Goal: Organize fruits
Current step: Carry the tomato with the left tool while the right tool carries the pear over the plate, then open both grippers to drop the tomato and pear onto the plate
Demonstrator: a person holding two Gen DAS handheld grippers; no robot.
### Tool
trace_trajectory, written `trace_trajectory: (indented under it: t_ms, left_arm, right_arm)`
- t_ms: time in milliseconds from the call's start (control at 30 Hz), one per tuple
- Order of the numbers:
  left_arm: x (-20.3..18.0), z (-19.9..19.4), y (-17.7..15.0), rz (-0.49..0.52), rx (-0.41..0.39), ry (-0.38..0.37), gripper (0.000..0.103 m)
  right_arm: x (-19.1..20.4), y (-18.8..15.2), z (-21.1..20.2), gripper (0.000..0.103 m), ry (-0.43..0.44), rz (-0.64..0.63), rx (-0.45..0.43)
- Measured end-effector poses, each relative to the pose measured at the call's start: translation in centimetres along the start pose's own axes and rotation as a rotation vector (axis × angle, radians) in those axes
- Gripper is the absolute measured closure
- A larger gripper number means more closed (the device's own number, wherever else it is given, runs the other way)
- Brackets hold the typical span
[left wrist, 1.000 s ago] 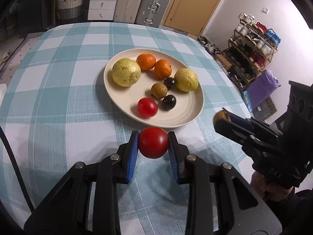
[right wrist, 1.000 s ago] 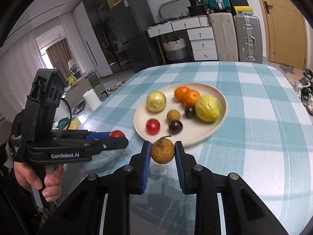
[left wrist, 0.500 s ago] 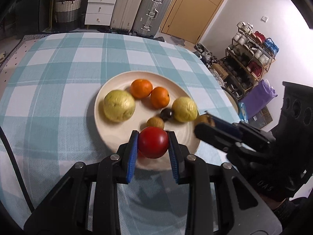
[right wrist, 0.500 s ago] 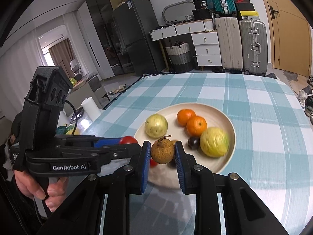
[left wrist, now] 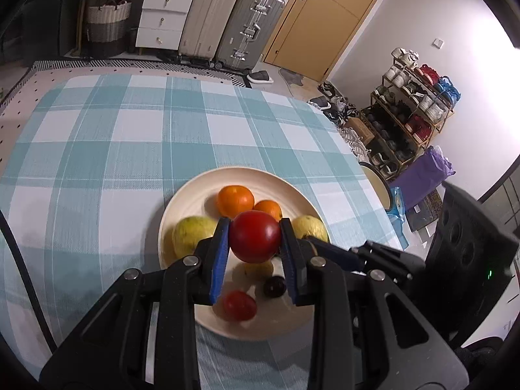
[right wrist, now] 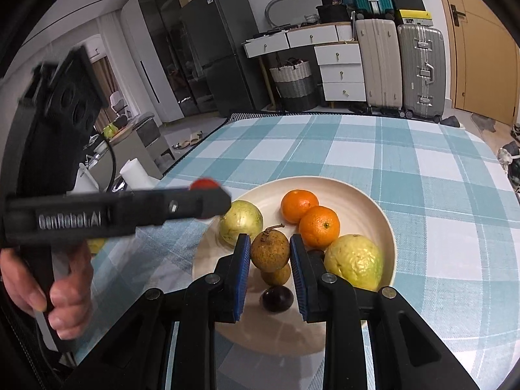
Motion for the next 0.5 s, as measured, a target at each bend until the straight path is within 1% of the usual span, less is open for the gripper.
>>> trace_trajectory:
  t_ms: [167,367,500]
  left_arm:
    - [0.3,1.9,1.0,-0.003,0.04,-0.01,0.077]
    - [0.1,3.6,1.2,-0.008,0.068,-0.03,0.077]
    - [0.3,4.4,1.2,-0.013,0.079,-0.03,0.077]
  right_arm:
    - [-0.2,0.4,1.0,0.078,0.002,0.007,0.004]
    - [-0.7,0.5,1.8,0.078,0.009,0.032,0.023]
    - [-0.6,0.4,2.2,0.078,0.008,0.021,0.031]
Point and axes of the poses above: each gripper's, at about its wrist camera, not at the fingertips, and z roughly the way its jaws point, x to its left, y to its top, the point moved 7 cm from there along z, roughly the way its jaws point, and after that the axes turned 7 degrees about z, right-handed, at the moved point
